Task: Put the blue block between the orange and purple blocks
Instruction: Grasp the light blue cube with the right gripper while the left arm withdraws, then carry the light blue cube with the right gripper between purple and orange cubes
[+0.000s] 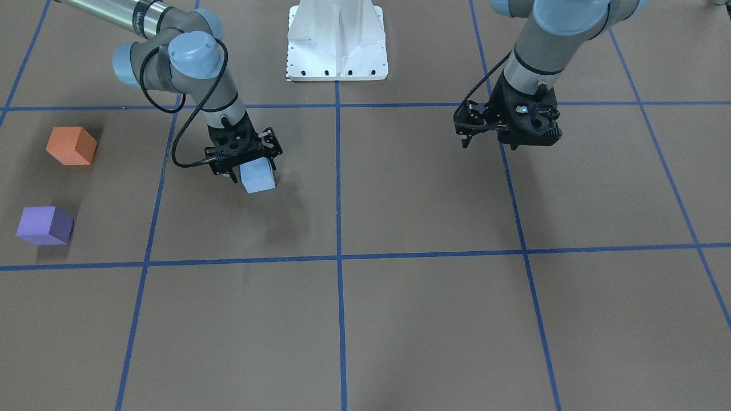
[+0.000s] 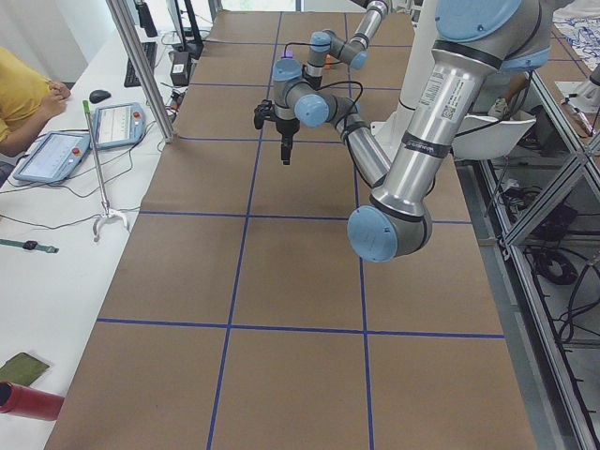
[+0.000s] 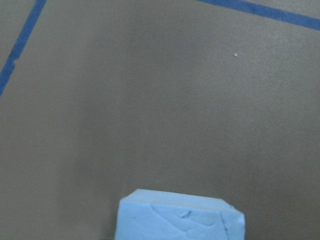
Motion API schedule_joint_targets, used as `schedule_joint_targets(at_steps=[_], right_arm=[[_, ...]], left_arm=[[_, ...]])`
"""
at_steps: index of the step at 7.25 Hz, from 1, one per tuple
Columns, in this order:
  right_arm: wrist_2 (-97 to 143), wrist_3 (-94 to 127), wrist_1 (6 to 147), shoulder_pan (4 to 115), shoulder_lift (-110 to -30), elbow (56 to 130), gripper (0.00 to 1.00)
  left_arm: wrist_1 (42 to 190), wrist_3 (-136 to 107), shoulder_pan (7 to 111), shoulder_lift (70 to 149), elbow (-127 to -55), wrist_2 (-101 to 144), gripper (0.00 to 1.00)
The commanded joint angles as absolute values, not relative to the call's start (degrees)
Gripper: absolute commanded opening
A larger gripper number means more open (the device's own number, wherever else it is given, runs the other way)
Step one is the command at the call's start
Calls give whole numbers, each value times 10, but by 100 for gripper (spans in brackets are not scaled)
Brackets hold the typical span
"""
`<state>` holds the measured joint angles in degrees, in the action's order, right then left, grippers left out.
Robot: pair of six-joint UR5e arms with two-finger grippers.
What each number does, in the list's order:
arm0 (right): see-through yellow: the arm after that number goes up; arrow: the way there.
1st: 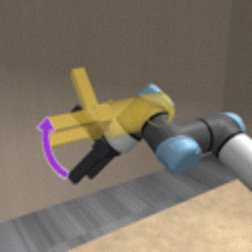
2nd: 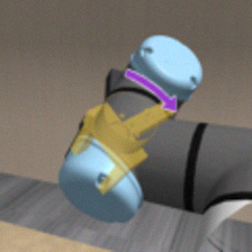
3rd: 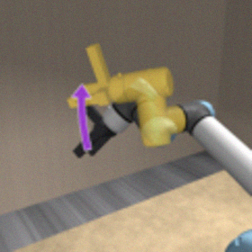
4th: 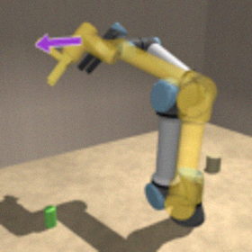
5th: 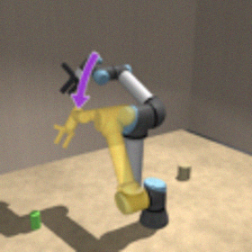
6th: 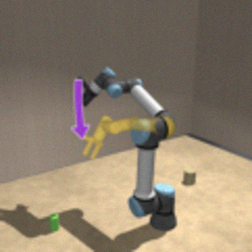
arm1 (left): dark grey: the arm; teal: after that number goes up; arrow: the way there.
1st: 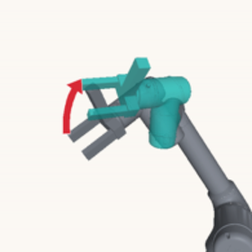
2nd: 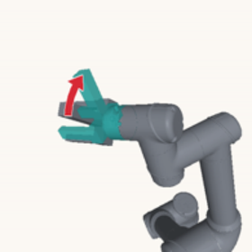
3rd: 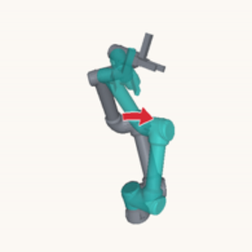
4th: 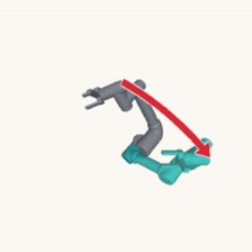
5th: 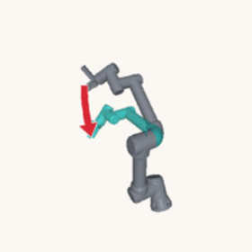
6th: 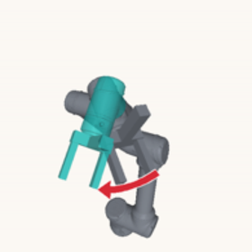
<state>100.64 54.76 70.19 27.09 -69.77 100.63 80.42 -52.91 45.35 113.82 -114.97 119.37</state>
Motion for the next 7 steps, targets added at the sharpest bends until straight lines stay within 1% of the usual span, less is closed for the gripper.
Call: schedule_joint_targets(at_steps=[1, 2, 3, 4, 5, 6, 7], right_arm=[[1010, 547, 702, 279, -695, 1005, 25], [1023, 545, 702, 297, -694, 1010, 0], [1060, 544, 702, 328, -702, 1025, 0], [1106, 543, 702, 367, -747, 1060, 0], [1142, 522, 701, 413, -798, 1091, 0], [1155, 452, 695, 444, -875, 1118, 0], [1175, 388, 695, 488, -938, 1127, 0]], left_arm=[[804, -529, 454, 1138, -1150, 1194, 100], [804, -529, 454, 1138, -1150, 1194, 100], [804, -528, 460, 1138, -1150, 1195, 100], [806, -506, 470, 1126, -1151, 1197, 100], [806, -453, 492, 1105, -1151, 1207, 100], [809, -407, 526, 1078, -1151, 1229, 100], [810, -355, 560, 1054, -1150, 1248, 100]])
